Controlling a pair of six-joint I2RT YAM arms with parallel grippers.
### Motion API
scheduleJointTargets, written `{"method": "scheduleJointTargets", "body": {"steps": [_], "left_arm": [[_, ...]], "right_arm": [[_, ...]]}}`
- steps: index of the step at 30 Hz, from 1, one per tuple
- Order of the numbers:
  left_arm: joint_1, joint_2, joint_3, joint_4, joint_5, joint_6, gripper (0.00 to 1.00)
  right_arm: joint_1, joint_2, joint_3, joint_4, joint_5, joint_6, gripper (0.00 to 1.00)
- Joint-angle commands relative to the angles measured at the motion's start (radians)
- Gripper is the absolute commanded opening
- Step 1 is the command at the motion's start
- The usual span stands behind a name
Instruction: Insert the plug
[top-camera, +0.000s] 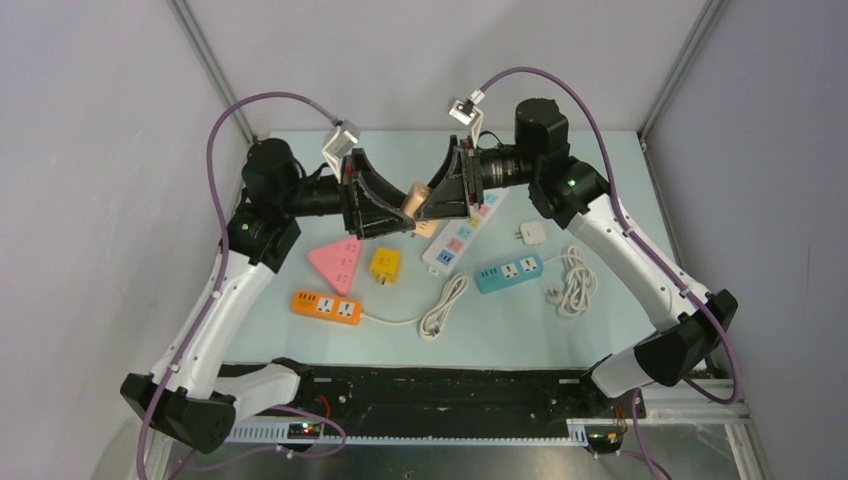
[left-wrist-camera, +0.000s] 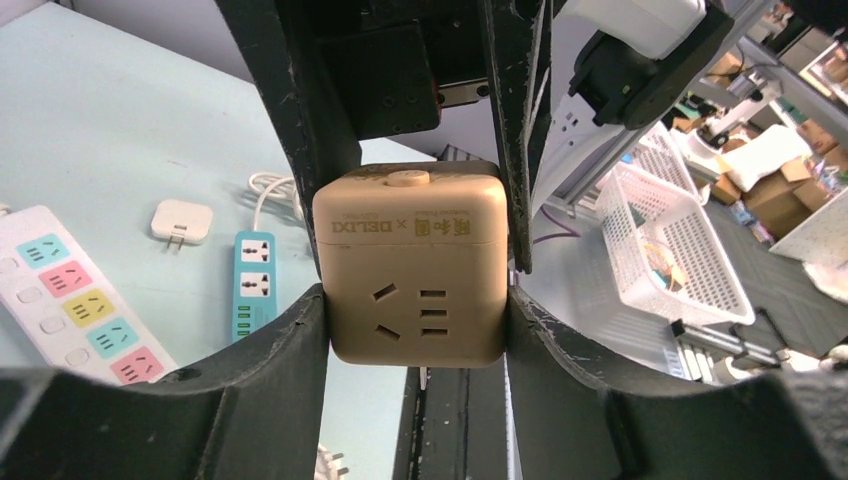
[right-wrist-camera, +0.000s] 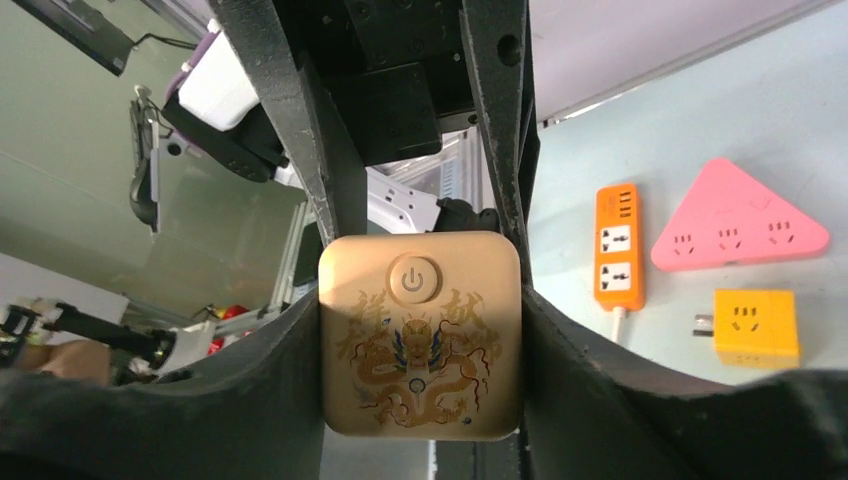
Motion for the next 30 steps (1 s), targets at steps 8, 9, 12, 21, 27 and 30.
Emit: {"method": "scheduleJointTargets", "body": {"steps": [8, 9, 12, 21, 27, 30], "left_arm": [[0.009, -0.030, 0.005, 0.047, -0.027, -0.004, 0.74], [0.012, -0.039, -0.001, 0.048, -0.034, 0.000, 0.93], [0.031, -0.056, -0.013, 0.046, -0.084, 0.009, 0.99], [0.191, -0.142, -0.055, -0.089, -0.558, 0.086, 1.00], [0.196, -0.174, -0.107, -0.125, -0.764, 0.070, 1.00], [0.195, -0.183, -0.138, -0.125, -0.796, 0.056, 1.00]], "right_arm": [[0.000, -0.023, 0.039, -0.047, 0.141, -0.067, 0.00], [-0.002, -0.037, 0.035, -0.055, 0.159, -0.088, 0.00], [-0.007, -0.074, 0.018, -0.074, 0.261, -0.136, 0.00], [0.005, -0.197, -0.190, -0.015, 0.672, -0.324, 0.00], [0.012, -0.160, -0.355, 0.070, 0.700, -0.484, 0.00], [0.006, -0.123, -0.391, 0.096, 0.702, -0.507, 0.00]]}}
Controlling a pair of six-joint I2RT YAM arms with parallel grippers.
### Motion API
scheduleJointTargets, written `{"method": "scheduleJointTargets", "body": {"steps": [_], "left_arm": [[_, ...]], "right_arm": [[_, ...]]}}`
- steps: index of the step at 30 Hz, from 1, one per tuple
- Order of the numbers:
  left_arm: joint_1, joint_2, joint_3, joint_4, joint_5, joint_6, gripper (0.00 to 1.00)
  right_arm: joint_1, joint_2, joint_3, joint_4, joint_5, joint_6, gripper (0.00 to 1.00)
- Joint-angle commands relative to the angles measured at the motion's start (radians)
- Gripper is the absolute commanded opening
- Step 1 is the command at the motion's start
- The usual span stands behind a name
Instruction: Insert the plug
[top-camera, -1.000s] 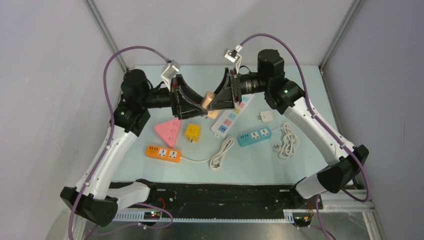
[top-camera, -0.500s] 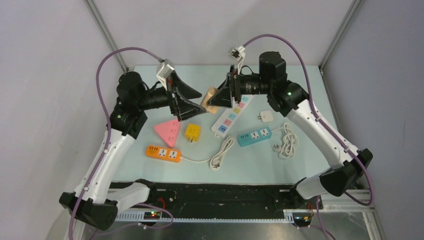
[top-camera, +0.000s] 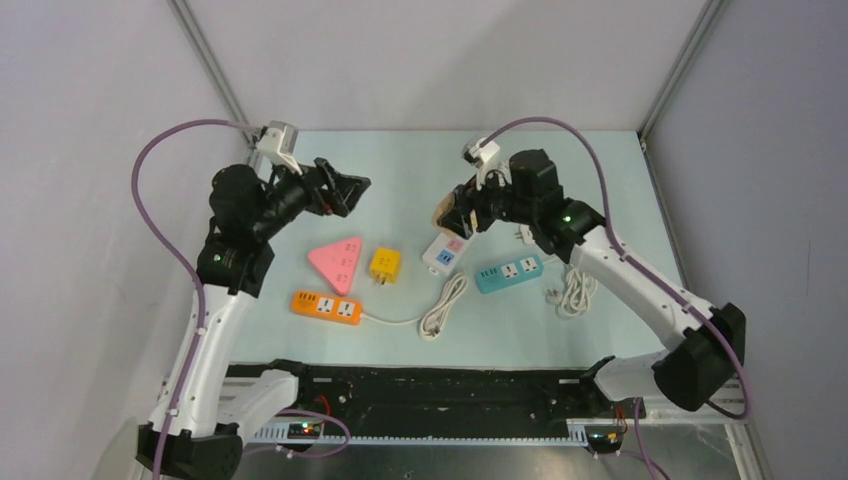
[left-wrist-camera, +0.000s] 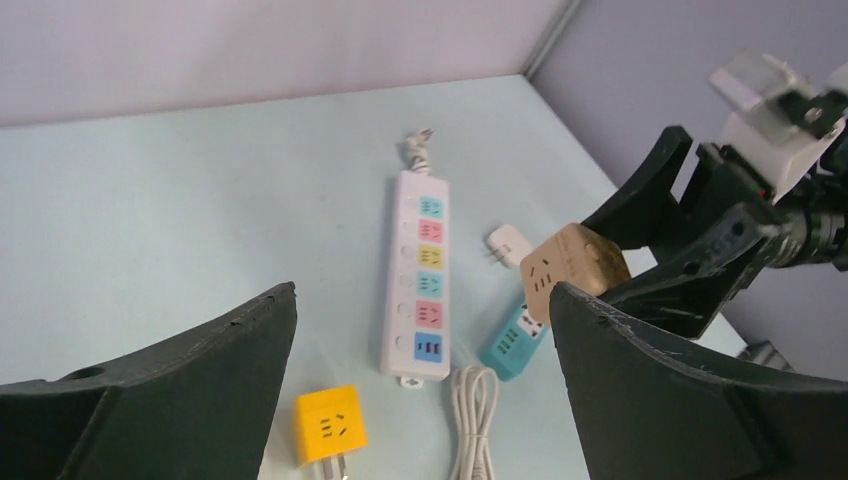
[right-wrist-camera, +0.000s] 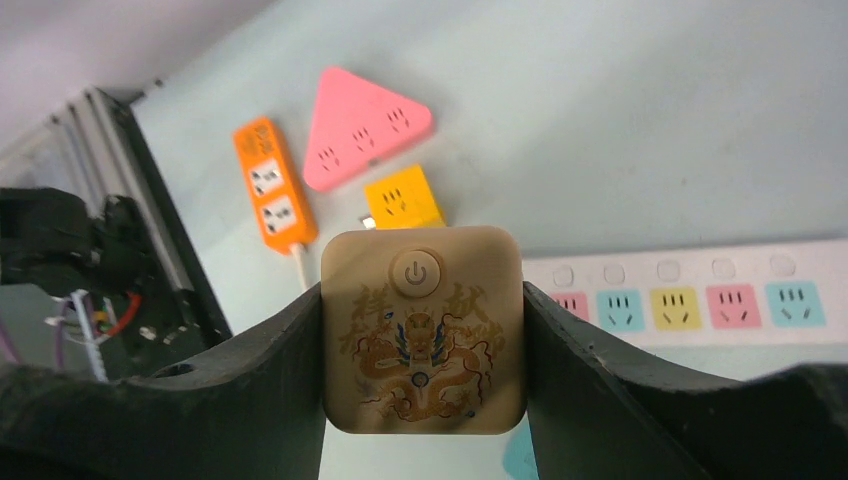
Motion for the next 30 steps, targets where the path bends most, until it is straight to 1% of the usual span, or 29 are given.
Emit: {"method": "scheduleJointTargets", "body": {"steps": [1, 8, 15, 17, 21, 24, 30], "left_arm": [[0.005, -0.017, -0.035, -0.015, -0.149, -0.003, 1.00], [0.005, -0.017, -0.085, -0.014, -0.188, -0.065, 1.00], [0.005, -0.016, -0.127, -0.014, -0.156, -0.137, 1.00], [0.004, -0.017, -0.129, -0.013, -0.149, -0.148, 1.00], [0.005, -0.003, -0.125, -0.014, -0.143, -0.151, 1.00], [0.005, 0.011, -0.122, -0.014, -0.143, -0.152, 1.00], [0.004, 0.023, -0.128, -0.015, -0.148, -0.155, 1.00]], "right_arm": [[0.000, 0.055, -0.048, 0.119, 0.036, -0.100, 0.00], [0.011, 0.155, -0.134, 0.261, 0.009, -0.120, 0.00], [0.017, 0.243, -0.314, 0.540, 0.041, -0.165, 0.00], [0.015, 0.259, -0.334, 0.566, 0.053, -0.176, 0.00], [-0.008, 0.272, -0.354, 0.621, 0.024, -0.211, 0.00], [-0.062, 0.293, -0.357, 0.665, -0.066, -0.200, 0.00], [-0.131, 0.325, -0.357, 0.669, -0.154, -0.214, 0.00]]}}
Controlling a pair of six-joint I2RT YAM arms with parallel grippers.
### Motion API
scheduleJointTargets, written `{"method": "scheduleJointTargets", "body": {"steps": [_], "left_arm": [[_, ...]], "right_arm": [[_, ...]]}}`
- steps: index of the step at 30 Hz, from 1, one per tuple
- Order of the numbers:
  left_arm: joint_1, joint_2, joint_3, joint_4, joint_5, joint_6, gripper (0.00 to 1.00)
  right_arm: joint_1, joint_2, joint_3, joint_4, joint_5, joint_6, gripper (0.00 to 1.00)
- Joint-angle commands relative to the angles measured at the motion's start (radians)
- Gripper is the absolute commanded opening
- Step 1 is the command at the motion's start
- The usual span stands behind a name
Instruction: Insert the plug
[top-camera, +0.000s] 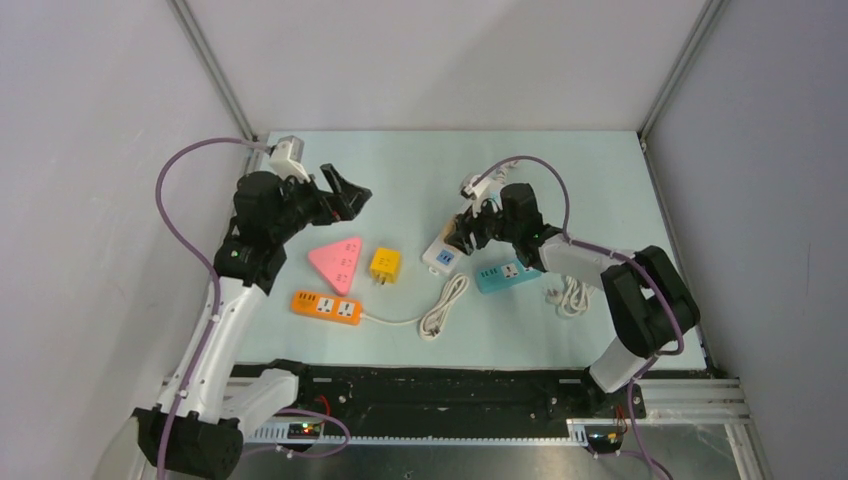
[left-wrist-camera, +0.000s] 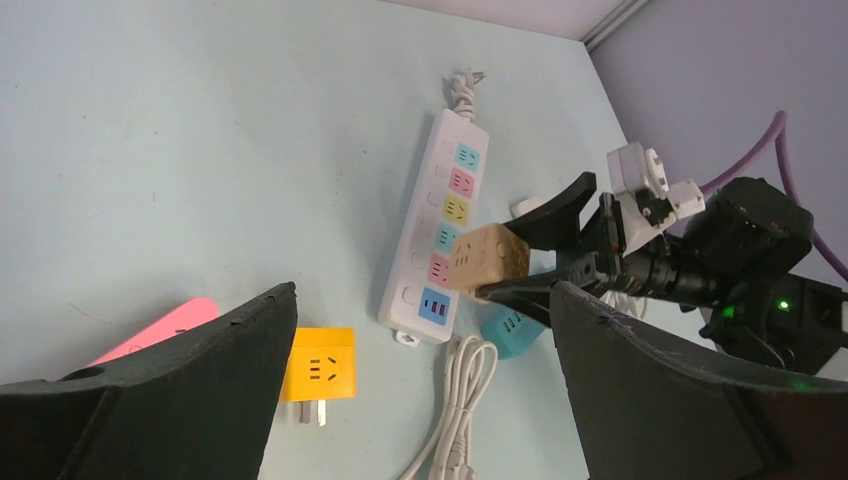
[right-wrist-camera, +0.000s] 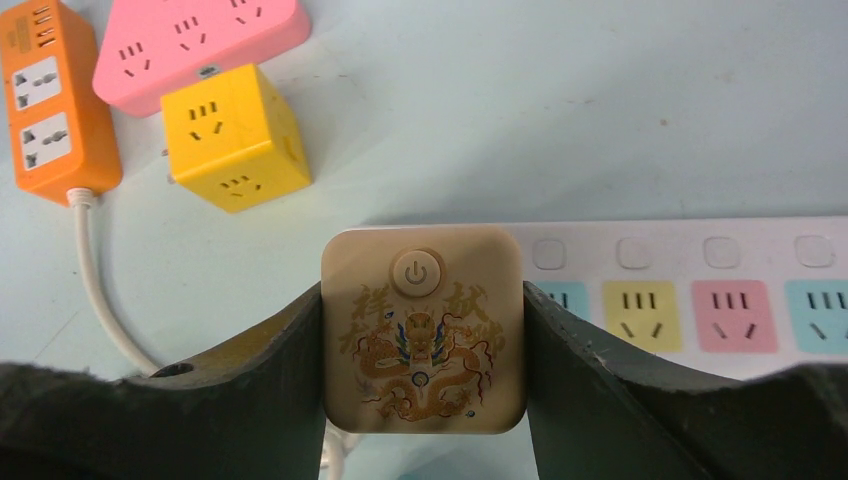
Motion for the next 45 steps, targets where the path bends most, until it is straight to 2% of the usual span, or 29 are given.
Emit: {"method": "scheduleJointTargets", "body": {"steps": [1, 11, 18, 29, 45], "left_arm": [[0.005, 0.003, 0.007, 0.017, -0.002, -0.014, 1.00], [0.005, 0.032, 0.014, 0.020, -0.001, -0.033, 1.00], [0.004, 0.029, 0.007, 0.019, 0.000, -0.031, 1.00], [0.005, 0.032, 0.009, 0.019, 0.011, -0.034, 1.00], [0.005, 0.031, 0.007, 0.018, 0.025, -0.042, 1.00]], "right_arm": [[-0.039, 0.030, 0.015, 0.083, -0.096, -0.037, 0.00], [-0.065, 0.074, 0.042, 0.065, -0.140, -0.074, 0.00], [-0.051, 0.100, 0.097, -0.054, -0.116, -0.159, 0.00], [-0.039, 0.111, 0.118, -0.088, -0.038, -0.132, 0.00], [-0.030, 0.156, 0.135, -0.101, -0.037, -0.087, 0.00]]}}
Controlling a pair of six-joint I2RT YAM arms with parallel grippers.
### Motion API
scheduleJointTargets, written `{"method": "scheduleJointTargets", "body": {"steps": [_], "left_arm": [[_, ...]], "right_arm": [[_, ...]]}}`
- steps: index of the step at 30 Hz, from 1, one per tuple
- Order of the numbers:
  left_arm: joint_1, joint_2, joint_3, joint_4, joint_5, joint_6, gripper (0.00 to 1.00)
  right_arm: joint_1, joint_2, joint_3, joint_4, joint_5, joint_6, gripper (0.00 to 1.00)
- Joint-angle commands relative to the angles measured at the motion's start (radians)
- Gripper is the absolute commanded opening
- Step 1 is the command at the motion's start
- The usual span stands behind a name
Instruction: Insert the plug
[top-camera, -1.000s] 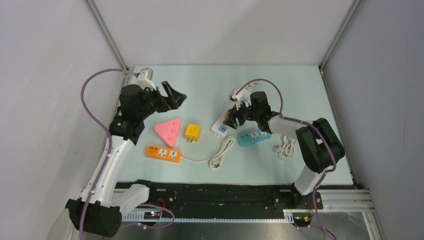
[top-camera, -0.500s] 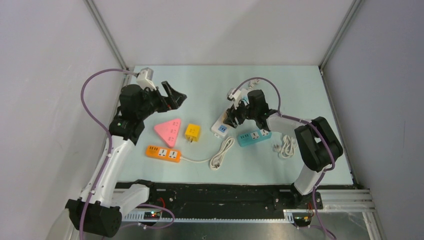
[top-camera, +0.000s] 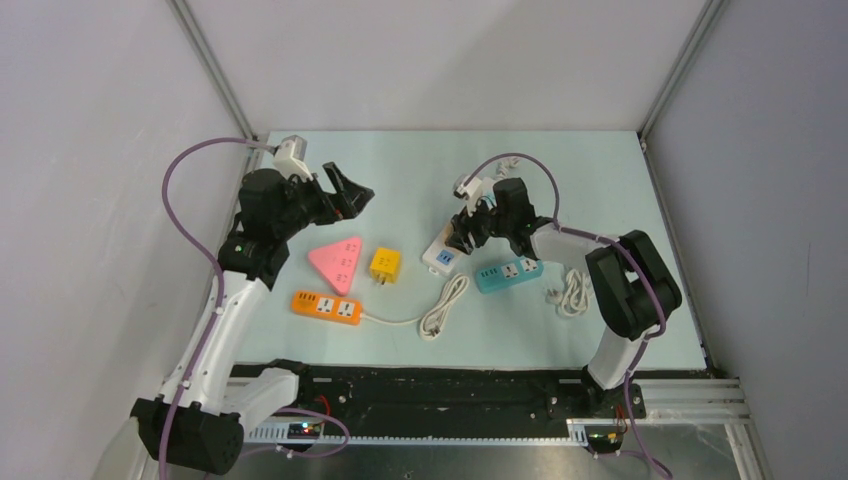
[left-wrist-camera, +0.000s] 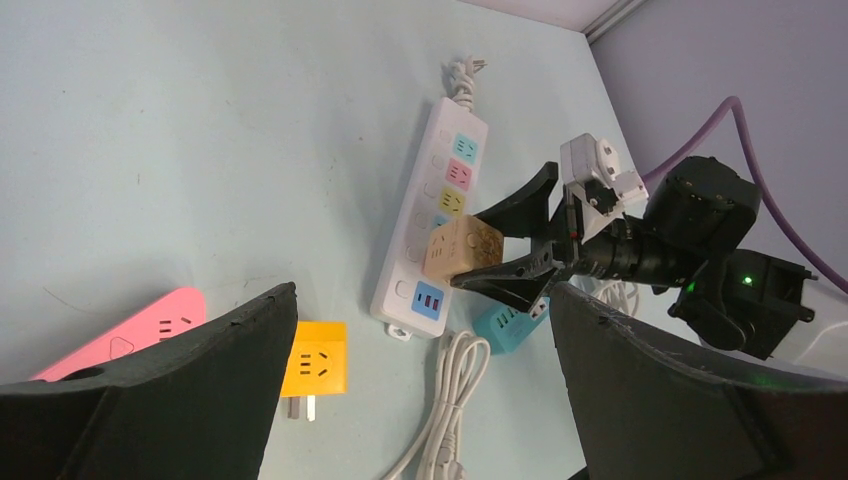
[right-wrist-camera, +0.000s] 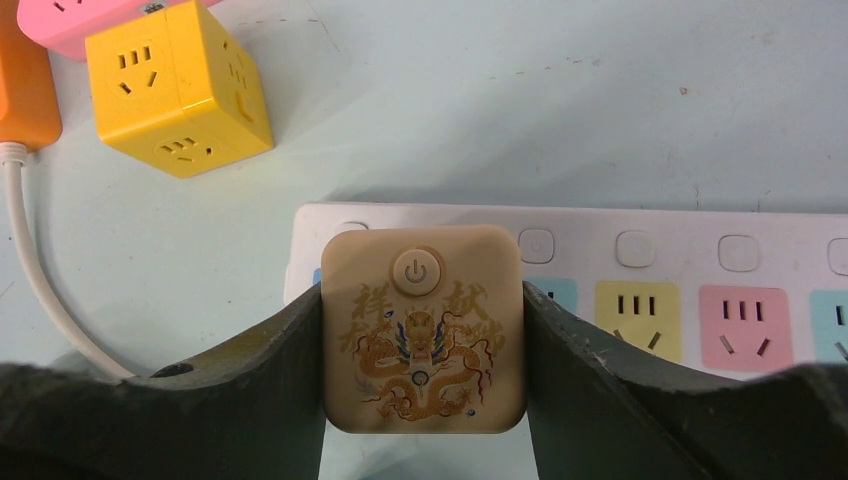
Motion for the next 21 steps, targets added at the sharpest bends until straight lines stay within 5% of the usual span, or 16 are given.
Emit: {"method": "scheduleJointTargets", "body": {"steps": [1, 21], "left_arm": [[0.005, -0.006, 0.008, 0.019, 0.018, -0.011, 1.00], [0.005, -0.004, -0.008, 0.018, 0.018, -0.009, 1.00]], "right_arm": [[0.015, 0.023, 0.036, -0.019, 0.021, 0.010, 0.00], [0.147, 0.056, -0.019, -0.040, 0.269, 0.122, 0.00]]}}
